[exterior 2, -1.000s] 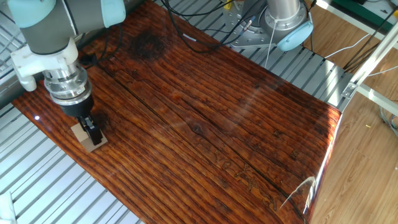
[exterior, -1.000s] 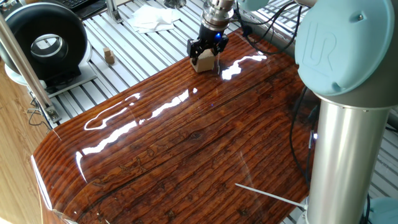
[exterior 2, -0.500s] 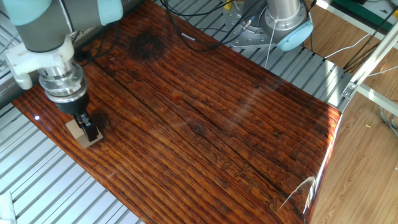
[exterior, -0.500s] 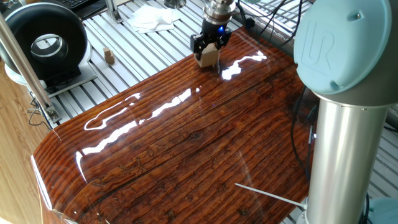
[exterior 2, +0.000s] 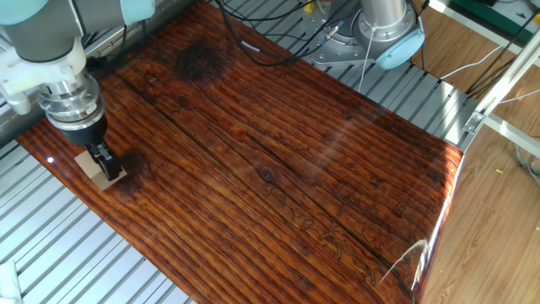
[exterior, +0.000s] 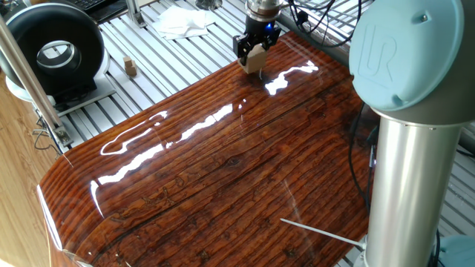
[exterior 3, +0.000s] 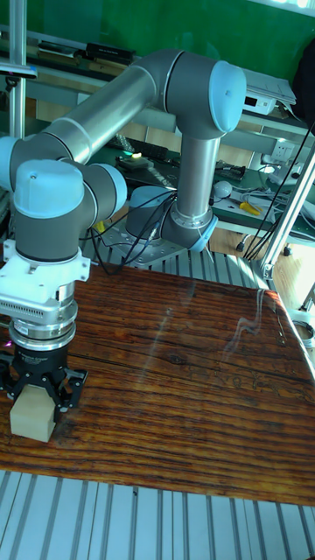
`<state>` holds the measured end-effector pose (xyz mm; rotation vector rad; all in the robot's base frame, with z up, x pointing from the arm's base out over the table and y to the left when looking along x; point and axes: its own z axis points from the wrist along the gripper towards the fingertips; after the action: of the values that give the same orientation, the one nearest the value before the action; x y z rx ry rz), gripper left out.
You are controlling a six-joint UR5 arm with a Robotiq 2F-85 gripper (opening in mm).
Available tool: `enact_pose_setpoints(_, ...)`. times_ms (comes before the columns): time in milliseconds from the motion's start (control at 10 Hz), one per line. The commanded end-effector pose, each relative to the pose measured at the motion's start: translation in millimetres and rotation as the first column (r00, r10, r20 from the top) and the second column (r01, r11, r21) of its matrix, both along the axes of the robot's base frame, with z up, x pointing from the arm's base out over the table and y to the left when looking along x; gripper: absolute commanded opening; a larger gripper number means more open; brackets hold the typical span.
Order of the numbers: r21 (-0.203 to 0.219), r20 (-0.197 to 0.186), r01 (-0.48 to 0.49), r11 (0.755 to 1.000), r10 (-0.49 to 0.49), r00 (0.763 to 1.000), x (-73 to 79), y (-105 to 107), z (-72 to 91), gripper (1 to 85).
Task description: Hold a small block with the gripper and sweep it from left to right on the table
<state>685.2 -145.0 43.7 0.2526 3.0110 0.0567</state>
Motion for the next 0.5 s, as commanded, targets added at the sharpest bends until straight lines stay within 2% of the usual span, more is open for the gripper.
enact_pose_setpoints(0,-0.008,0.003,-0.022,1.000,0.022,1.000,1.2,-3.9,2.5,1.0)
enact_pose_setpoints(200,-0.036,-0.007,-0.067,0.997,0.067,0.998,-1.3,-9.8,2.1,1.0)
enact_pose_setpoints(300,-0.034,-0.001,-0.102,0.994,0.102,0.995,0.2,-8.2,2.3,1.0)
enact_pose_setpoints(400,-0.015,0.008,-0.159,0.987,0.159,0.987,1.7,-1.1,2.6,1.0)
